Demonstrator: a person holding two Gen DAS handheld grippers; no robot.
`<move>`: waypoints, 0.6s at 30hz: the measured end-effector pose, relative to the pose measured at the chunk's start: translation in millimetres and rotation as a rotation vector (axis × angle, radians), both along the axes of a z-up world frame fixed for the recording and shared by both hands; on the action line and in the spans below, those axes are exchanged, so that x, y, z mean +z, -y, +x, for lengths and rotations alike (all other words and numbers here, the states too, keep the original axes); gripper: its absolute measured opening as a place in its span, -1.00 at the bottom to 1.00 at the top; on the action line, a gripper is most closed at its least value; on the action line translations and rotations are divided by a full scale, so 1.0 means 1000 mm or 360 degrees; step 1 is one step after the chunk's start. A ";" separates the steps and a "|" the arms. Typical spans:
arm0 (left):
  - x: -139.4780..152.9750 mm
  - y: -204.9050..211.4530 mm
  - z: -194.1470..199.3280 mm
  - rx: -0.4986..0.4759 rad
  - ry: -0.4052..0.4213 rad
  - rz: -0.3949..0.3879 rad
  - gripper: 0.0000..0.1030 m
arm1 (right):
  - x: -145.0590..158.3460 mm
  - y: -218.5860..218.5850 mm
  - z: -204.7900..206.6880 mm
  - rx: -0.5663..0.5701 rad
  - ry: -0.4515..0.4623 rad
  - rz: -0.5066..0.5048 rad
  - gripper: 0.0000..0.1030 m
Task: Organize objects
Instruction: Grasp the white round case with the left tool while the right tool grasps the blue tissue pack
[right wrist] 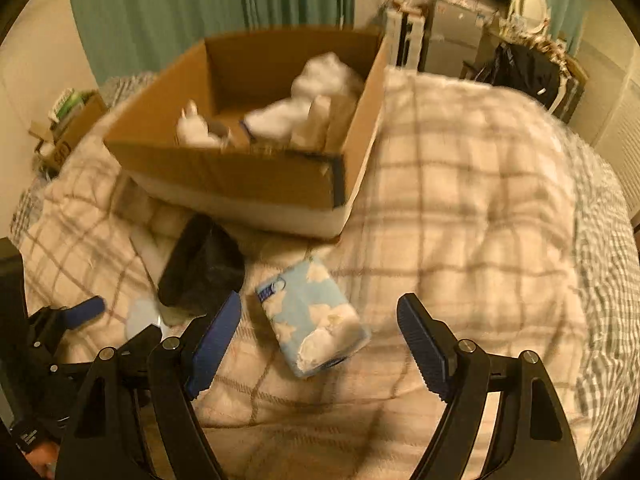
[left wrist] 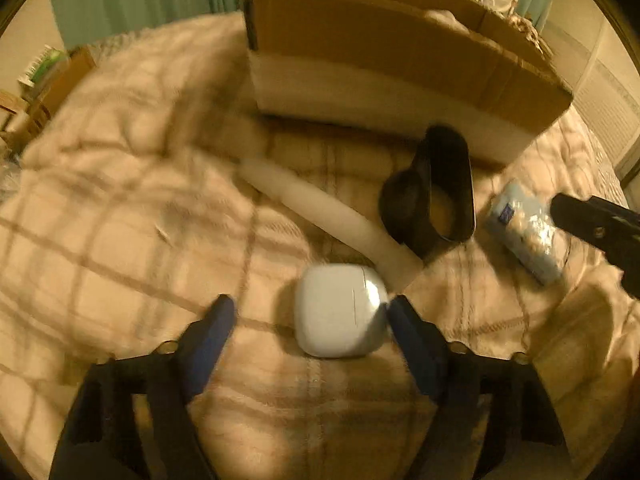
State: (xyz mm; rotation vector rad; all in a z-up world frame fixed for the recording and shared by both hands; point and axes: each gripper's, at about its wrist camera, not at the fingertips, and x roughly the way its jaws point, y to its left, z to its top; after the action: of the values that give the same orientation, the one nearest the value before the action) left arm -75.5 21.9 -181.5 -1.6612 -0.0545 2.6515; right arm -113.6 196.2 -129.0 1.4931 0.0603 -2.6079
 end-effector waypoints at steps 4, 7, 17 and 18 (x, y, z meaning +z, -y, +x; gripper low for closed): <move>-0.012 -0.009 0.000 -0.0075 0.0051 -0.0032 0.36 | -0.020 0.011 -0.008 0.0053 0.0110 0.0041 0.55; -0.017 -0.011 0.001 -0.0099 0.0063 -0.0019 0.20 | -0.029 0.013 -0.011 0.0058 0.0166 0.0064 0.48; -0.009 -0.006 0.017 -0.0081 0.0037 0.0004 -0.01 | -0.020 0.012 0.003 0.0038 0.0125 0.0093 0.09; -0.006 -0.003 0.021 -0.0066 0.0029 0.0017 -0.01 | -0.015 0.011 0.007 0.0030 0.0098 0.0093 0.09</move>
State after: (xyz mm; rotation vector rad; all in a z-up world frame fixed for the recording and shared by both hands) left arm -55.0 24.6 -187.7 -1.6646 -0.0339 2.6016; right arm -106.3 184.8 -144.2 1.5828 0.1452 -2.5645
